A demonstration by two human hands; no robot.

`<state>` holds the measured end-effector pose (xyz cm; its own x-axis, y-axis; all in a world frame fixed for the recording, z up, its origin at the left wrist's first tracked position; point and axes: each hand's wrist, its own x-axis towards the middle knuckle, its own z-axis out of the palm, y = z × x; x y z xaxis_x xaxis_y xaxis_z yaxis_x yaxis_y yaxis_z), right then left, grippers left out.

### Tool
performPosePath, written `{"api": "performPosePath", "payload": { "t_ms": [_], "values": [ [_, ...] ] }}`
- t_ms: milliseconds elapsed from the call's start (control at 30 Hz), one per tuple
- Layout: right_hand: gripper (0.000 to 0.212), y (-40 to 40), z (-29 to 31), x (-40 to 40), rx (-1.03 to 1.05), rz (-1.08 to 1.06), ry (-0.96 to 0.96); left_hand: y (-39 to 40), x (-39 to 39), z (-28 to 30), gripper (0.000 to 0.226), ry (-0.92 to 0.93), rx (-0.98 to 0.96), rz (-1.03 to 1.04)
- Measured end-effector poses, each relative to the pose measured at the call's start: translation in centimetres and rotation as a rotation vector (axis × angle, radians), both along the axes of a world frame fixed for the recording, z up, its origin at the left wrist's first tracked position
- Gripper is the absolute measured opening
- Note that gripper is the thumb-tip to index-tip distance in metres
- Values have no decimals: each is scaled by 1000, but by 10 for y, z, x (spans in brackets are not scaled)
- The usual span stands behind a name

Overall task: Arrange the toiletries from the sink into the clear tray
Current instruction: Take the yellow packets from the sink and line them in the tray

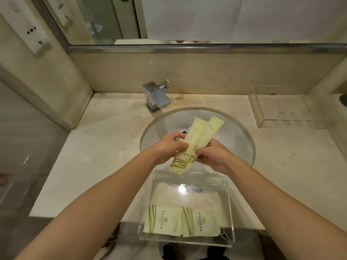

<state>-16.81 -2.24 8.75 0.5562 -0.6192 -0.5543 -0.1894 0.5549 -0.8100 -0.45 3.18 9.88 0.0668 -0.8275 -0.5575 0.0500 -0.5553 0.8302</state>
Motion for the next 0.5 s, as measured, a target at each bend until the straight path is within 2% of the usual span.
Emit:
{"api": "performPosePath", "payload": {
  "t_ms": [167,300,367,500],
  "values": [
    [27,24,10,-8,-7,69,6,21,5,16,13,-147,-35,-155],
    [32,24,7,-23,-37,-212,90,37,13,22,18,-259,-16,-253],
    [31,25,6,-34,-96,-255,157,43,17,19,25,-322,9,-313],
    [38,36,3,-47,-233,-88,322,54,18,7,31,-442,53,-453]
  ]
}}
